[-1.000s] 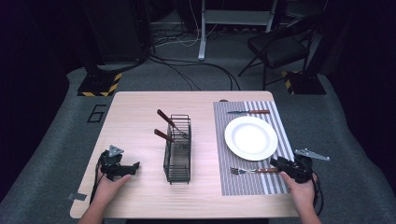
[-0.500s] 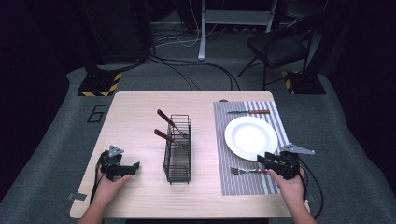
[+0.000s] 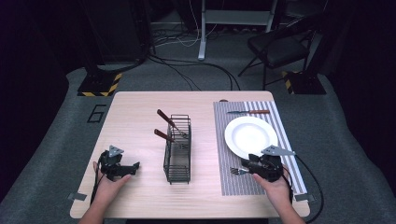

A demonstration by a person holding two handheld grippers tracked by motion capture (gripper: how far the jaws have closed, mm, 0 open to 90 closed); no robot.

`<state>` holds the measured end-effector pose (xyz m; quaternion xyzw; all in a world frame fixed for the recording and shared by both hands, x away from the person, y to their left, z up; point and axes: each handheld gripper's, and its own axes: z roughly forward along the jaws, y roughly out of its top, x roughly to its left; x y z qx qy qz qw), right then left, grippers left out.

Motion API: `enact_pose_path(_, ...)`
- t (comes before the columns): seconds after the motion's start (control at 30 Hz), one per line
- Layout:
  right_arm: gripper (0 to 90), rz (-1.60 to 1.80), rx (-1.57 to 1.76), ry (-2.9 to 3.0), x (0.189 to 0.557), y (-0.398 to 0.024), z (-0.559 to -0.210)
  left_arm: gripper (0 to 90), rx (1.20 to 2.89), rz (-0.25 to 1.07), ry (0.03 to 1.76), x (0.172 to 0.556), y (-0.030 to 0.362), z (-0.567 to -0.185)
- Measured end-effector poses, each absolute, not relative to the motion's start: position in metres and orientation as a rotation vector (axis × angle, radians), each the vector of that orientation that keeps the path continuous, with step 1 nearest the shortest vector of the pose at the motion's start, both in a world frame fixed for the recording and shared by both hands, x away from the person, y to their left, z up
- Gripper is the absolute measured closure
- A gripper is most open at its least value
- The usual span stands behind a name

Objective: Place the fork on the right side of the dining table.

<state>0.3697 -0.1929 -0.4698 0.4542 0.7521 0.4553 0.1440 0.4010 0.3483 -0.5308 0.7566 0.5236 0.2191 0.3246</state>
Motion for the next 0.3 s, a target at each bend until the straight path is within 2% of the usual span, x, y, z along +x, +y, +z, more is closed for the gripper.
enact_pose_path(0.3, 47.3, 1.293, 1.222, 2.251, 0.366, -0.178, -0.485, 0.1, 1.98, 0.579, 1.387, 0.399, 0.348, -0.531)
